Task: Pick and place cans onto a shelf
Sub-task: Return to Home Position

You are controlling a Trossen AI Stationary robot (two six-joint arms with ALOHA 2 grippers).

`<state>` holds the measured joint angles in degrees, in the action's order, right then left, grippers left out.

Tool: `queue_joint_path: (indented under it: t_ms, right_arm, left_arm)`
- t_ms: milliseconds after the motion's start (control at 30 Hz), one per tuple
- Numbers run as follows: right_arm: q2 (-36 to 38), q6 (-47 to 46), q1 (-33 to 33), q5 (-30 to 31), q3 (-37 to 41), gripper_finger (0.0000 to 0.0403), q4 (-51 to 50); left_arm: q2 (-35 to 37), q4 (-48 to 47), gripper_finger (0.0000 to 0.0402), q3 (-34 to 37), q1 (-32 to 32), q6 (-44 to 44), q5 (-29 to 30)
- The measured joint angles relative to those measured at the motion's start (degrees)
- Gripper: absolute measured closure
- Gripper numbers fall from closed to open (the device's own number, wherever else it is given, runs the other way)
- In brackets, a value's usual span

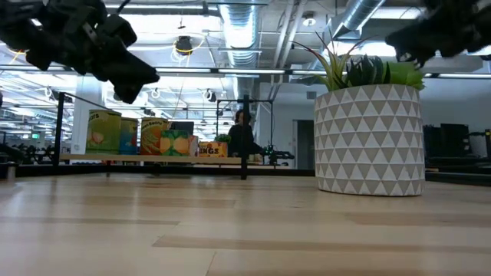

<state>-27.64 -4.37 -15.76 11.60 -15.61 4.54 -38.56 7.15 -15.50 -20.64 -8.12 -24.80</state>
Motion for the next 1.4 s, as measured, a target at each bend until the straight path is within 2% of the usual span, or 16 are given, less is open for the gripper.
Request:
queue_joint_path:
  t_ms: [133,300,533,700,1000,1200,1267,1400]
  right_arm:
    - [4.53,-0.15,1.78,-1.27,5.92,0.0375,3.47]
    - [11.45,-0.16,2.16,-1.32,10.65,0.0375,4.55]
    - [20.55,1.19,2.67,-1.27,10.87,0.0375,-4.39]
    - [26.52,-0.06,4.58,-1.21,10.87,0.0375,-10.16]
    - [27.54,0.4,9.02,-1.19,10.9,0.0375,-13.68]
    - [27.55,0.84,12.17,-1.09,10.88,0.0375,-14.68]
    - [27.54,-0.14,13.06,-1.08,10.87,0.0375,-14.8]
    - [27.54,-1.2,14.15,-1.08,10.85,0.0375,-15.07]
  left_arm:
    - [0.02,1.07,0.0345,1.21,-3.46,-0.12,-1.32]
    - [0.05,9.12,0.0345,4.41,-5.35,0.09,-5.97]
    - [-0.04,15.77,0.0345,10.63,-8.01,-1.38,-6.45]
    - [0.0,25.61,0.0345,14.84,-9.6,-3.2,-9.48]
    - [3.43,20.09,0.0345,14.81,-9.67,-7.43,-9.29]
    - [9.22,16.85,0.0345,14.81,-5.16,-10.22,-10.7]
    - [11.64,14.37,0.0345,14.81,-2.74,-11.31,-8.83]
    - [16.23,8.43,0.0345,14.83,4.07,-13.54,0.28]
